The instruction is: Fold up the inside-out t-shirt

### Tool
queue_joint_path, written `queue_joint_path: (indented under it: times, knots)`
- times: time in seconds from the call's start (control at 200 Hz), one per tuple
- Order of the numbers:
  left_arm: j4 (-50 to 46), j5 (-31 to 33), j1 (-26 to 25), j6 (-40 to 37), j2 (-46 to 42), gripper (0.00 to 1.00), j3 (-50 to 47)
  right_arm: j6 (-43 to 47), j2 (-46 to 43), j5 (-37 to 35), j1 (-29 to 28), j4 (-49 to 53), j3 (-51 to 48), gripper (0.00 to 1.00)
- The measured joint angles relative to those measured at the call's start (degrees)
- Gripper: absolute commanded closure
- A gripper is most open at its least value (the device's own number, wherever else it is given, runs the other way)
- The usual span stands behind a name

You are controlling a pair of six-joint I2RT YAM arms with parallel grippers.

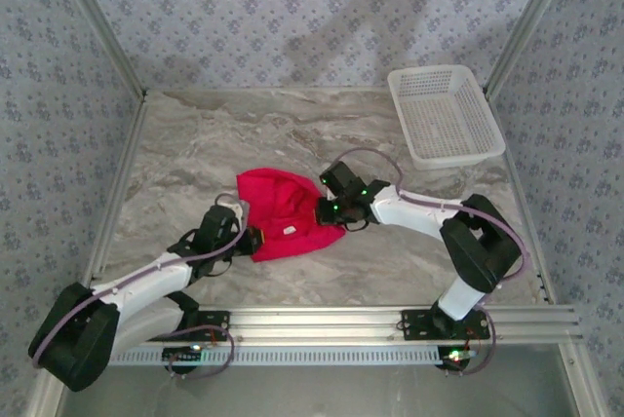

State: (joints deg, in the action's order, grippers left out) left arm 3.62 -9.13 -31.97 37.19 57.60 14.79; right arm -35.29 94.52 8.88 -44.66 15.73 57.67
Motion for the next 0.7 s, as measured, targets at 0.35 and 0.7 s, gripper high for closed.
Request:
queue_joint_path:
  times: [0.35,0.7]
  knots:
    - [-1.97,1.57,0.00,0.00,-1.62,1.00,0.00,5.14,3.96,1.05,-2.25,4.37,14.38,1.00]
    - [-3.82,3.04,0.00,-0.02,-4.44,1.00,0.07,10.21,24.87,9.75,0.96,8.33,37.40,1.00]
